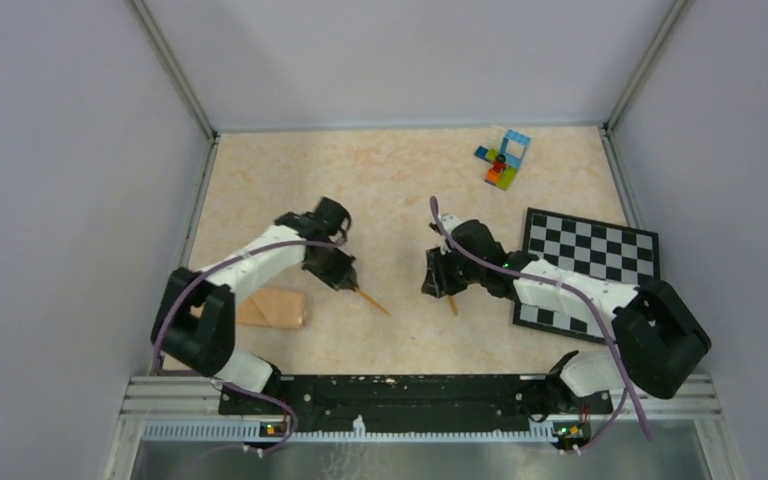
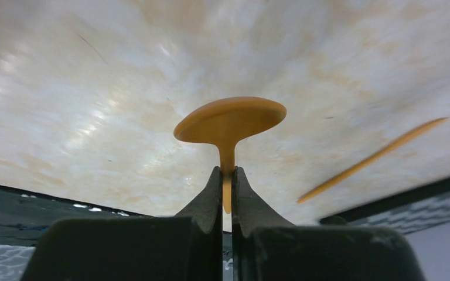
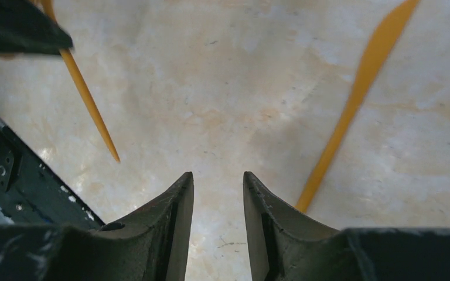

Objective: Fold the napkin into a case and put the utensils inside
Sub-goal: Pick up the spoon from the center of the board, then insert the spoon into the folded napkin.

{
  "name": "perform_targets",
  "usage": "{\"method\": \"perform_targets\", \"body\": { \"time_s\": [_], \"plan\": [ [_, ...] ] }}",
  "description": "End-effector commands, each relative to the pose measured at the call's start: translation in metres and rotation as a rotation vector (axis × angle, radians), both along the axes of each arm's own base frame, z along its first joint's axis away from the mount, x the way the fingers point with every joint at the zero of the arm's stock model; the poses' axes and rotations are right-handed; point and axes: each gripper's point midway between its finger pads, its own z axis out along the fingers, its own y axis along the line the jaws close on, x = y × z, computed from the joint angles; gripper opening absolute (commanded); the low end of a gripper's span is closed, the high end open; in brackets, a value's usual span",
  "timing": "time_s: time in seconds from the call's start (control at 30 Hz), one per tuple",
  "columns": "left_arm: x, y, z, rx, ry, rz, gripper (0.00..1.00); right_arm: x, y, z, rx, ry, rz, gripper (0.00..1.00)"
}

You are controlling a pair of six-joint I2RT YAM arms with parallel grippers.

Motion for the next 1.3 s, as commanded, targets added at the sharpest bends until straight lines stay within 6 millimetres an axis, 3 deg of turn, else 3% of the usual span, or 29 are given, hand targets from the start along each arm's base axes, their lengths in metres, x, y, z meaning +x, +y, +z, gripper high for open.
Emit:
{"method": "perform_targets", "body": {
  "time_s": [0.0,0.1,0.2,0.37,0.5,0.73,0.87,0.97,1.27],
  "plan": [
    [0.018,0.086,0.076,0.043,-0.213,-0.083,0.00,-0.008,0.073,0.043,0.257,0.000,0.148,0.41],
    [0.021,0.162,0.105,0.150,-0.327,-0.024,0.00,-0.022,0.122,0.063,0.458,0.107,0.211,0.51],
    [0.004,0.231,0.105,0.239,-0.285,0.042,0.00,-0.029,0.164,0.070,0.535,0.139,0.234,0.54],
    [-0.009,0.305,0.100,0.433,-0.247,0.139,0.00,-0.047,0.217,0.064,0.693,0.278,0.282,0.56],
    [-0.008,0.345,0.091,0.407,-0.304,0.284,0.00,-0.050,0.241,0.048,0.685,0.298,0.302,0.57],
    [-0.006,0.370,0.074,0.389,-0.410,0.506,0.00,-0.049,0.259,0.030,0.710,0.359,0.323,0.53],
    [0.004,0.365,0.056,0.296,-0.398,0.538,0.00,-0.049,0.268,0.022,0.707,0.378,0.343,0.49],
    [0.005,0.367,0.048,0.288,-0.385,0.558,0.00,-0.050,0.276,0.017,0.697,0.401,0.361,0.40],
    [0.004,0.376,0.038,0.306,-0.349,0.557,0.00,-0.049,0.293,-0.007,0.635,0.431,0.340,0.44]
  ]
}}
